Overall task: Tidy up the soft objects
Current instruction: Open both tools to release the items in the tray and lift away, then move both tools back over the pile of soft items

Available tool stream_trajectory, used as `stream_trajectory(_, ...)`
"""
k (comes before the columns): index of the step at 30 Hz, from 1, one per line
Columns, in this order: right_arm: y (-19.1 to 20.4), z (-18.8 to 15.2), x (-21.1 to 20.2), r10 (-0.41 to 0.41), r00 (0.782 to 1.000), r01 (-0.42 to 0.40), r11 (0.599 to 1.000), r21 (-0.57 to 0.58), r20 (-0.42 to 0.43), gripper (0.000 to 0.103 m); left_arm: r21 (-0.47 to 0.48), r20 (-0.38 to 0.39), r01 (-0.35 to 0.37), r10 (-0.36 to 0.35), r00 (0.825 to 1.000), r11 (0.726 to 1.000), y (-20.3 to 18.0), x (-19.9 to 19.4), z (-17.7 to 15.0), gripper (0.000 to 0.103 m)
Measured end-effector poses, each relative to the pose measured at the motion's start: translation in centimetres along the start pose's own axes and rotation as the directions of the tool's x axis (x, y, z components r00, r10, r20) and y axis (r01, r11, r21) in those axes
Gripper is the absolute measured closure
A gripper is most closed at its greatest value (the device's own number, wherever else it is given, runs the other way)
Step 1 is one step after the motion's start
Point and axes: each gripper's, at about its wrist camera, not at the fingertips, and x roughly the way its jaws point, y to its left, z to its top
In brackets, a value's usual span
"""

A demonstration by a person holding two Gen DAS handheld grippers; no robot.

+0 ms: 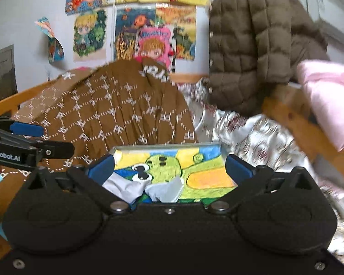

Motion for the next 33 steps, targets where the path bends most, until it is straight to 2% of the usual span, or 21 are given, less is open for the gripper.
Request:
stream_trajectory(8,0.7,1.6,-7.5,-0.010,0.997,0.008,1.000,0.025,0.077,0.001,-0.006,0.094,-0.010,0.011,0.995,1.000,-1.5,-8.1,-1.7,0.001)
stream_trajectory(13,1.4,0.7,-11.1,-0.019,0.996,0.014,0.998,0.064,0.085,0.001,-0.011,0.151,-0.028,0.029,0.988,1.000,-2.1,-12.2,-3.9,0.001)
stream_trajectory(19,2.8,-1.7,-15.0,-0.014,0.995,0.008,0.998,0.062,0.098,0.000,-0.027,0.150,-0.047,0.051,0.987,0.999,-2.4,-14.8,-6.6,0.001)
stream_trajectory(25,4.5,-4.8,-18.6,0.016,0.992,-0.017,1.000,0.009,0.126,0.000,-0.009,0.171,-0.050,0.051,0.984,0.999,-3.0,-17.1,-9.3,0.001)
stream_trajectory(33,5.3,-9.3,-21.7,-0.026,0.991,0.020,0.999,0.042,0.129,0.001,0.024,0.140,-0.039,0.036,0.989,0.999,-3.9,-18.2,-12.8,0.001)
